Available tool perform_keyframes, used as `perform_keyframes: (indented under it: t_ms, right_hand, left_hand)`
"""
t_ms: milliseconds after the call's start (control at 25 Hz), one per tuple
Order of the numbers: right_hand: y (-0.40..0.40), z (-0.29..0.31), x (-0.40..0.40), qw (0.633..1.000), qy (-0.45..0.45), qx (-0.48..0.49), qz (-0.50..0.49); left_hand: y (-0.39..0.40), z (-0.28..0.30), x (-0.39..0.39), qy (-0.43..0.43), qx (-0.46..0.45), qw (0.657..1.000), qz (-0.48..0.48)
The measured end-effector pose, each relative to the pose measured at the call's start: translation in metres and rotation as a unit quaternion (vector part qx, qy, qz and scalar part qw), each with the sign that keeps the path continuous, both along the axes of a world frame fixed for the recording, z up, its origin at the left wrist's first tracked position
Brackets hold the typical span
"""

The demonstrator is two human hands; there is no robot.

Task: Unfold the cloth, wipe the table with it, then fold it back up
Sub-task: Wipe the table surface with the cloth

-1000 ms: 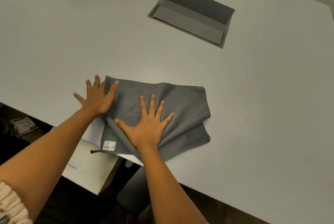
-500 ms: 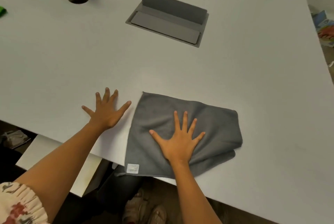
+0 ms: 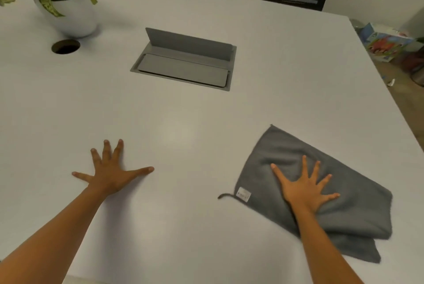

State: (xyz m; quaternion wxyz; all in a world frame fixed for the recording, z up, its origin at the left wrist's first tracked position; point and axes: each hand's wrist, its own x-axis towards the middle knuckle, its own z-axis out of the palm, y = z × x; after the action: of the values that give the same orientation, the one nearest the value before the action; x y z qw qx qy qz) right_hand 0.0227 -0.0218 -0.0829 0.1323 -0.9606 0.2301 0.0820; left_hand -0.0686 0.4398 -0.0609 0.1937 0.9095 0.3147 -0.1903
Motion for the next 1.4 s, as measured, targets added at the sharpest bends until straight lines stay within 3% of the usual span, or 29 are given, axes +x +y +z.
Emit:
perform_keyframes:
  t_ms: [320,640,880,1000,1240,1400]
  right_hand:
    - [0.042,0.005,0.115,0.997,0.023,0.010,-0.069]
    - [0.233,-0.008,0.152,0.997,-0.001,0.007,0.081]
    - [0.371,-0.017,0.122,0.981,-0.023,0.000,0.194]
    - [0.422,-0.020,0.092,0.968,-0.031,-0.002,0.248]
    - [0.485,-0.017,0.007,0.932,-0.034,-0.001,0.361]
    - [0.493,-0.015,-0.057,0.898,-0.020,-0.009,0.440]
  left_hand:
    - [0.053,-0.002,0.043,-0.006,0.013,1.000,0.012]
    - [0.081,-0.011,0.050,-0.036,0.013,0.999,-0.011]
    - [0.113,-0.017,0.031,-0.049,-0.001,0.999,-0.009]
    - [0.121,-0.019,0.018,-0.109,-0.033,0.993,0.013]
    - [0.128,-0.010,-0.006,-0.232,-0.105,0.965,0.069]
    - [0.125,-0.011,-0.035,-0.248,-0.105,0.958,0.094]
